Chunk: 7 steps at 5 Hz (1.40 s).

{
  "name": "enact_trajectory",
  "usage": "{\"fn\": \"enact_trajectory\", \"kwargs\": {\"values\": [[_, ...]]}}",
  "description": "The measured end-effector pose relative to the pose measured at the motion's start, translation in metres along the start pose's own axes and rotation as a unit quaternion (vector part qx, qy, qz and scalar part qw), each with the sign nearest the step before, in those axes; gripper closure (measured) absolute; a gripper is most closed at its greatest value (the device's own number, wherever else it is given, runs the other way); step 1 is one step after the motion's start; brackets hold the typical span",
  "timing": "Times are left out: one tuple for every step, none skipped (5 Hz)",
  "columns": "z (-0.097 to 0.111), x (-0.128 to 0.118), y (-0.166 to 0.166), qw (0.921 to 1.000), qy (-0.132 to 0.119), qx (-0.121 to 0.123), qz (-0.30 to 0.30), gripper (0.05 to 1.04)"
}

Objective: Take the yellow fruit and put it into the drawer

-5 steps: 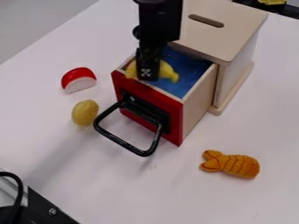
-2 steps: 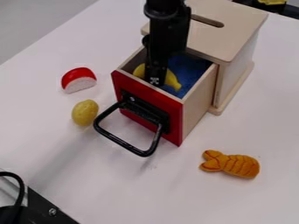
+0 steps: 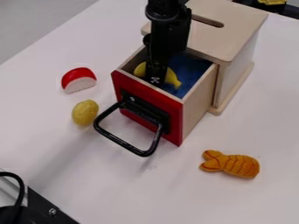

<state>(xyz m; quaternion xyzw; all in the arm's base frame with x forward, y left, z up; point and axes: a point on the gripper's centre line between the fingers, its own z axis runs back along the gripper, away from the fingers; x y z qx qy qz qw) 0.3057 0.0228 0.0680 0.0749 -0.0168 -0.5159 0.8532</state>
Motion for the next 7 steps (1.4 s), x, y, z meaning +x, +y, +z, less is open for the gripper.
{"fn": "enact_trajectory", "kwargs": {"values": [[0.0,0.0,0.001,1.0,0.003,-0.005,0.001,0.309],[0.001,0.0,-0.001,0.9999,0.003,-0.011,0.004,0.127],[0.002,-0.001,-0.002,0.9999,0.004,-0.013,0.007,0.119],[0.007,-0.003,-0.007,0.9993,-0.003,-0.029,0.022,0.109],[0.042,-0.008,-0.009,0.999,-0.027,-0.019,0.031,0.1],[0.087,-0.02,-0.007,0.9959,-0.08,-0.003,0.043,0.1],[0.11,-0.033,-0.008,0.9939,-0.1,-0.005,0.046,0.1]]}}
